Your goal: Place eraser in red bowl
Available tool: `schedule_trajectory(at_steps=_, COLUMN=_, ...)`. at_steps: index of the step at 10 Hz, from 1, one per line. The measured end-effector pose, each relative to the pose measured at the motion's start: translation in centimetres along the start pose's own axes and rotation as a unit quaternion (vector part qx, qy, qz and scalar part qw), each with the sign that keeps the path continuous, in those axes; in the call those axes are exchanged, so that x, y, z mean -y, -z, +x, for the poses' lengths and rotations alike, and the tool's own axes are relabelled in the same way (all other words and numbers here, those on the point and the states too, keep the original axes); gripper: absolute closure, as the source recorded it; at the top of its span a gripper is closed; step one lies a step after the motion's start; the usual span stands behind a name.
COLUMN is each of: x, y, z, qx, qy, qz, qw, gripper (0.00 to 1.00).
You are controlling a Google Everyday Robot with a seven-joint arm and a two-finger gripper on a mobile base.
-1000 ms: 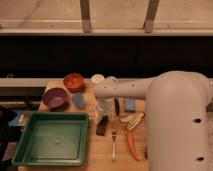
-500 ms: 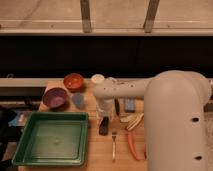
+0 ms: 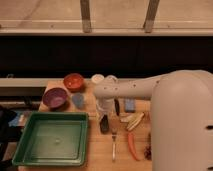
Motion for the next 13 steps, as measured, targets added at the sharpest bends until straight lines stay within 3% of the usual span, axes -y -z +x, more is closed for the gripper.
schedule_trajectory(at_steps=2, x=1.3, y=3.4, z=-1.8, qx=0.037, qy=-0.007, qz=-0.005, qw=0.9993, gripper=1.0)
schedule_trajectory(at_steps=5, x=2.6, y=9.1, z=-4.9, qx=0.096, qy=-0.012, qz=-0.012, qw=0.9953, gripper=1.0)
schedule_trajectory(at_steps=6, x=2.3, y=13.9, z=-9.0, qx=0.151, qy=-0.002, qz=-0.027, qw=0.9882, gripper=1.0)
schedule_trajectory(at_steps=7, x=1.2, y=15.3, z=-11.2, qx=0.174, qy=0.005, qz=-0.037, qw=0.984, gripper=1.0)
schedule_trajectory(at_steps=10, x=-2.8, y=17.8, z=-17.0, qx=0.225, qy=0.03, qz=-0.07, qw=0.9715, gripper=1.0)
schedule_trajectory(at_steps=12, x=-5.0, y=19.8, z=-20.7, qx=0.245, qy=0.038, qz=-0.126, qw=0.9606, gripper=1.0)
schedule_trajectory(at_steps=13, x=-5.4, y=20.5, z=-21.7, qx=0.251, qy=0.039, qz=-0.143, qw=0.9565, gripper=1.0)
